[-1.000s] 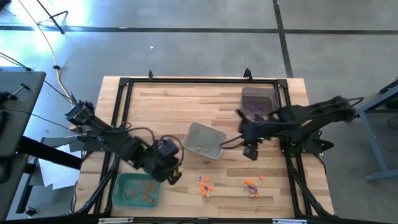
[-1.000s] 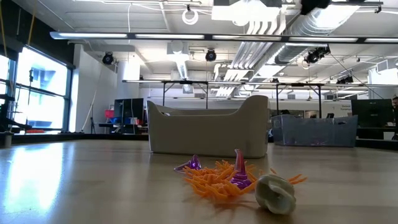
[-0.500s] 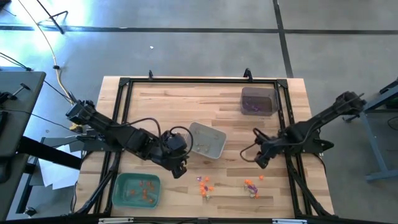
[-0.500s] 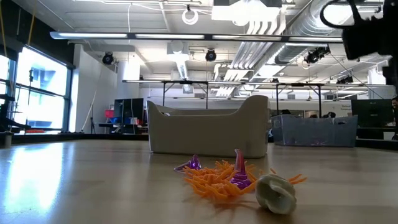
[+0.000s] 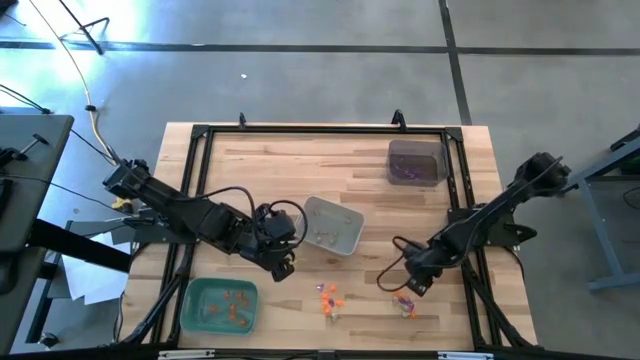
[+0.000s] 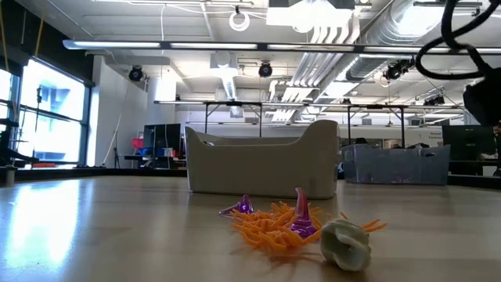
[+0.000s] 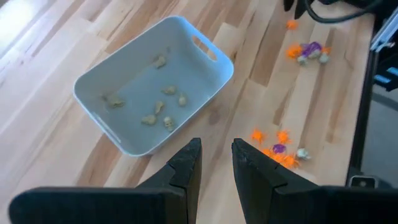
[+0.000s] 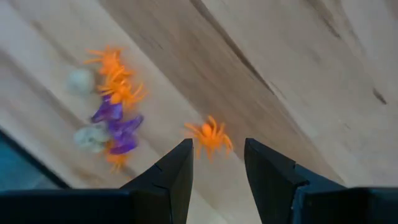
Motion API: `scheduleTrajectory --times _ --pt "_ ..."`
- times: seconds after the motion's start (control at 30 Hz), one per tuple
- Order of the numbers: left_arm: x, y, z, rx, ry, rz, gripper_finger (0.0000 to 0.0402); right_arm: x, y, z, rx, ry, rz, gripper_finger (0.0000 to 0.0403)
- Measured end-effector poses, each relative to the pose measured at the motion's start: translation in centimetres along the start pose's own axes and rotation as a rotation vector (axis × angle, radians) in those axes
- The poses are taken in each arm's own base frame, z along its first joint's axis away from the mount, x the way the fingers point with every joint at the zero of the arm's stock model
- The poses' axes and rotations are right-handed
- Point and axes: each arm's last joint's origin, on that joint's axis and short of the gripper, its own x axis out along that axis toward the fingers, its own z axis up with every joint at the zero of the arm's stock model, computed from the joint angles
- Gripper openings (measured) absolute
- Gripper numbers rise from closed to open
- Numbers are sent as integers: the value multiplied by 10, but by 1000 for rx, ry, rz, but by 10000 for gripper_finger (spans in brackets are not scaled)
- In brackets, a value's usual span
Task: Sort Halloween decoration
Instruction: Put the orange spider toy into the green bin
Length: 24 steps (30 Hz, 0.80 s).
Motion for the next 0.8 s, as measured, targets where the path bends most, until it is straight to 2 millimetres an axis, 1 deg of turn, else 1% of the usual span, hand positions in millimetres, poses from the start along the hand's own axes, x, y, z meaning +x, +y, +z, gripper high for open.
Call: scheduleTrajectory --times 0.13,0.23,0.4,0.47,0.6,0.8 --pt "-3 1 0 14 -1 -3 75 15 2 2 -9 12 -46 137" --pt "-2 1 0 27 5 -1 75 23 4 4 -28 22 -56 137" --pt "-2 1 0 27 5 -3 75 27 6 5 -30 25 -55 136" --pt "-2 1 0 26 5 -4 75 27 5 5 -30 27 -55 129" --pt "-2 1 0 26 6 -5 75 27 5 5 -30 32 -60 93" --pt "-2 1 0 26 6 -4 75 28 5 5 -41 41 -51 13"
